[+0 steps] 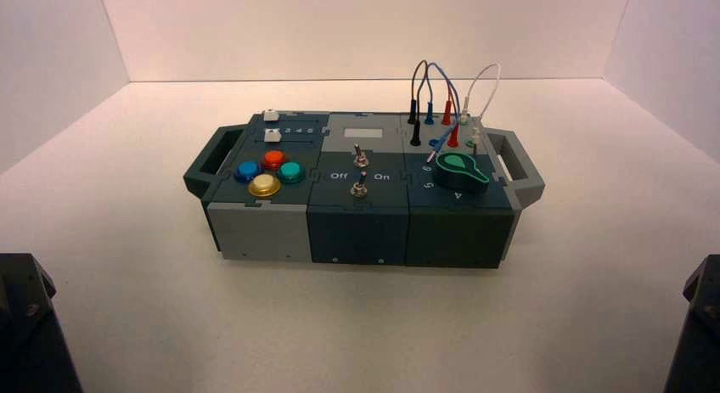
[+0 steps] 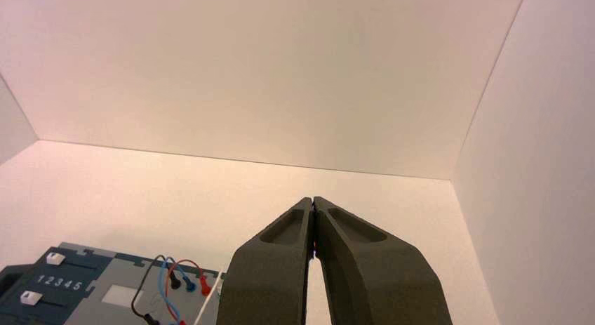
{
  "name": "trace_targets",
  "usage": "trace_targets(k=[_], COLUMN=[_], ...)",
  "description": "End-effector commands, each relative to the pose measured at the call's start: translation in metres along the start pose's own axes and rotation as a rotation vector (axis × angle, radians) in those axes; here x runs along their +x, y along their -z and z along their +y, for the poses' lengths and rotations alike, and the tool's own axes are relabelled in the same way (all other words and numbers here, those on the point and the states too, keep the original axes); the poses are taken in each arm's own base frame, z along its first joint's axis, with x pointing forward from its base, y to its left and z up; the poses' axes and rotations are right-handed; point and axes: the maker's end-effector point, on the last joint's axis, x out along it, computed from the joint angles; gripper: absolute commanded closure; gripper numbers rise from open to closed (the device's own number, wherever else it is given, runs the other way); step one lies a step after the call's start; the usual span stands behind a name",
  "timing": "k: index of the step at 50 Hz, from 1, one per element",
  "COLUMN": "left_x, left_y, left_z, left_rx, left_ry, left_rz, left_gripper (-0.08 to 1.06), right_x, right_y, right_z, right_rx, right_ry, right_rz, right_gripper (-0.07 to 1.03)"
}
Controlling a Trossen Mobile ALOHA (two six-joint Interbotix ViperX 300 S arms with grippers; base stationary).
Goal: Flip the bottom switch off with the left gripper.
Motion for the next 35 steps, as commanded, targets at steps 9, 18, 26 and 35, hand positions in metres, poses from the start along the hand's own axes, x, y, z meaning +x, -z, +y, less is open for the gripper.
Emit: trace_targets(k=[9,18,26,35], left_x=[0.006,0.01,0.014,0.025], left_y=[0.0,0.011,0.028,0.057], left_z=[0.001,-0.001,-0.003,-0.004], left_rx=[0.005,-0.022,-0.034,-0.041], left_ry=[-0.005,0.003,0.004,0.004], left_rz=[0.014,0.132,0.283,0.49], left_gripper=[1.01,1.01,1.01,1.01], right_x=[0.001,0.003,0.011,0.024], right_y=[-0.007,-0.004,0.002,0.014], right_z=[0.001,0.004,0.011,0.026], right_rx=[0.007,0.014,0.02,0.001], right_ry=[-0.006,-0.02,-0.043,-0.087], right_rz=[-0.017,-0.006,0.041,0.135], right_gripper=[0.99,0.99,0.99,0.99])
